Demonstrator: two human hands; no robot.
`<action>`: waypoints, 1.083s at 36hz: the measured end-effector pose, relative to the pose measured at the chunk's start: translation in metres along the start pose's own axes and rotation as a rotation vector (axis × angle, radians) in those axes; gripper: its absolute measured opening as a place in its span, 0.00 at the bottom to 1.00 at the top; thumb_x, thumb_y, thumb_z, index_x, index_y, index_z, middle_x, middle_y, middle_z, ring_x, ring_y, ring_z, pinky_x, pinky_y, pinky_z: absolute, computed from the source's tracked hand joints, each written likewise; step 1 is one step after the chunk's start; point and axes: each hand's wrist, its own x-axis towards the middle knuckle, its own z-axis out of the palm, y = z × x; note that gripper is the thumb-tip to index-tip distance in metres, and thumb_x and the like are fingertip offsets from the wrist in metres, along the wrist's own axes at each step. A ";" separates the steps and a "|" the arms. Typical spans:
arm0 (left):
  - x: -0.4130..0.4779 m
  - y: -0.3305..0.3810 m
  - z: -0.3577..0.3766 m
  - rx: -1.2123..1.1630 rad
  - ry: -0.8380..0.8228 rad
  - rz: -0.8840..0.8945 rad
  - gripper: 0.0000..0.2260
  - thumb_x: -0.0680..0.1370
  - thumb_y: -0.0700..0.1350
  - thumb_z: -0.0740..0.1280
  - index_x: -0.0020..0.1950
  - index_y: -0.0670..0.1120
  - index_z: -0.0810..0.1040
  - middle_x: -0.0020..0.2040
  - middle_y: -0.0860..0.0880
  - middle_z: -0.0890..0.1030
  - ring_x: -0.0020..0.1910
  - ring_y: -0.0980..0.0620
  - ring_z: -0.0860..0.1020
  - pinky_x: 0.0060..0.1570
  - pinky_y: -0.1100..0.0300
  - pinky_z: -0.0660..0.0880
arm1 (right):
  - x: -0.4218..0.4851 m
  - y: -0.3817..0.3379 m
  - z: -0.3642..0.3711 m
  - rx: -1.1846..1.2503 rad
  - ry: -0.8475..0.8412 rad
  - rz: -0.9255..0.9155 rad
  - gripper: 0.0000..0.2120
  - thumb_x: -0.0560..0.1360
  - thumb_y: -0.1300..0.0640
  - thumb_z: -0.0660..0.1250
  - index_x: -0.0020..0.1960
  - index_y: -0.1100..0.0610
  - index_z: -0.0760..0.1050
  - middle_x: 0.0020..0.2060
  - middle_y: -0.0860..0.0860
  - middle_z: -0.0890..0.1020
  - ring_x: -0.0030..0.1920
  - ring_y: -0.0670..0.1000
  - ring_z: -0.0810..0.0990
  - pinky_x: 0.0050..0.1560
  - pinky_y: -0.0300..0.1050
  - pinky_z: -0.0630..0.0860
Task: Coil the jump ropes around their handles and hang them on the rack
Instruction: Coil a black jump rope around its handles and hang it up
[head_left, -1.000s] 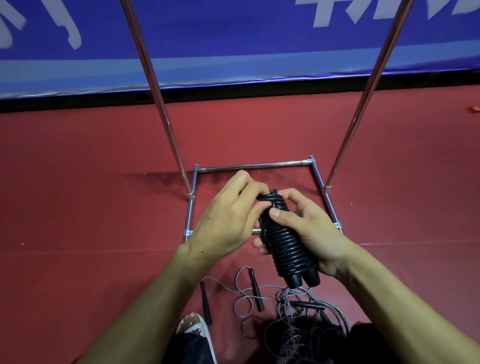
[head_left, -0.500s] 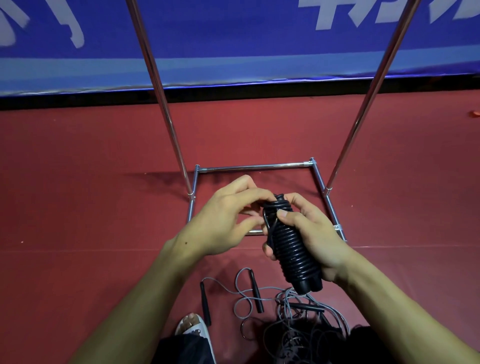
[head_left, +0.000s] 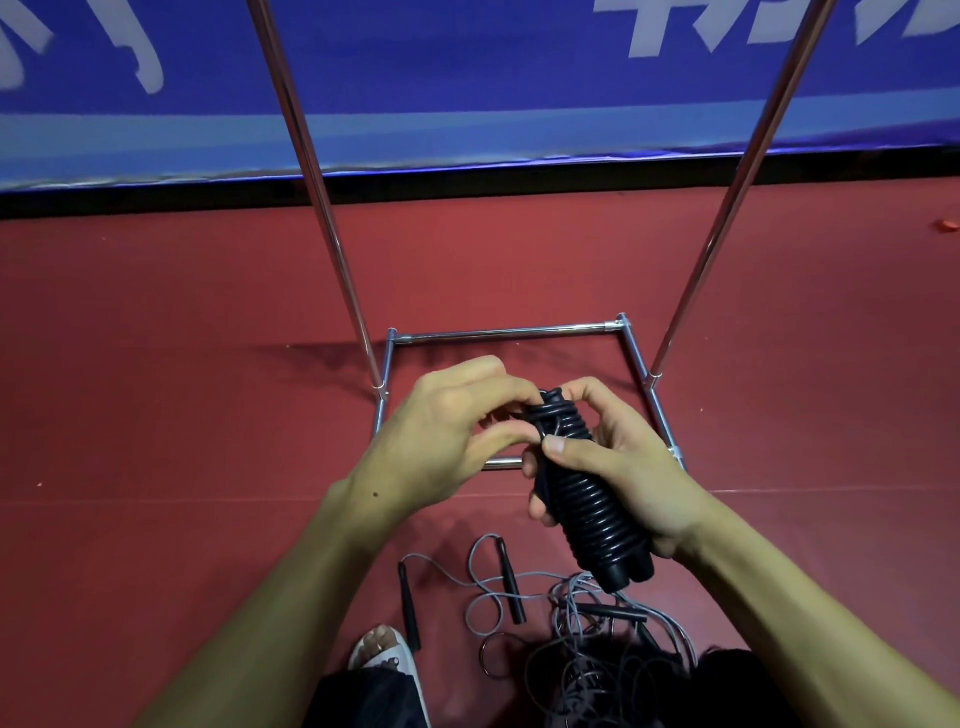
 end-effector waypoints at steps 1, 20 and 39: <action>0.000 0.001 0.001 -0.001 0.002 0.000 0.07 0.76 0.46 0.70 0.52 0.45 0.80 0.41 0.48 0.77 0.37 0.52 0.76 0.38 0.55 0.75 | 0.000 0.000 0.001 -0.010 0.015 -0.014 0.17 0.72 0.62 0.68 0.56 0.59 0.64 0.38 0.64 0.80 0.32 0.63 0.80 0.34 0.54 0.79; 0.006 0.016 0.018 0.041 0.137 0.019 0.10 0.77 0.38 0.67 0.55 0.36 0.80 0.57 0.43 0.77 0.58 0.50 0.76 0.61 0.58 0.72 | -0.005 -0.012 0.007 -0.100 0.189 -0.192 0.17 0.77 0.55 0.67 0.56 0.59 0.61 0.38 0.61 0.81 0.28 0.61 0.79 0.30 0.52 0.79; 0.004 0.029 0.013 -0.338 -0.026 -0.384 0.19 0.72 0.39 0.71 0.61 0.53 0.79 0.38 0.52 0.78 0.36 0.52 0.77 0.39 0.55 0.82 | -0.003 -0.012 0.005 -0.142 0.215 -0.195 0.15 0.77 0.49 0.64 0.58 0.55 0.66 0.35 0.55 0.79 0.30 0.60 0.79 0.32 0.51 0.79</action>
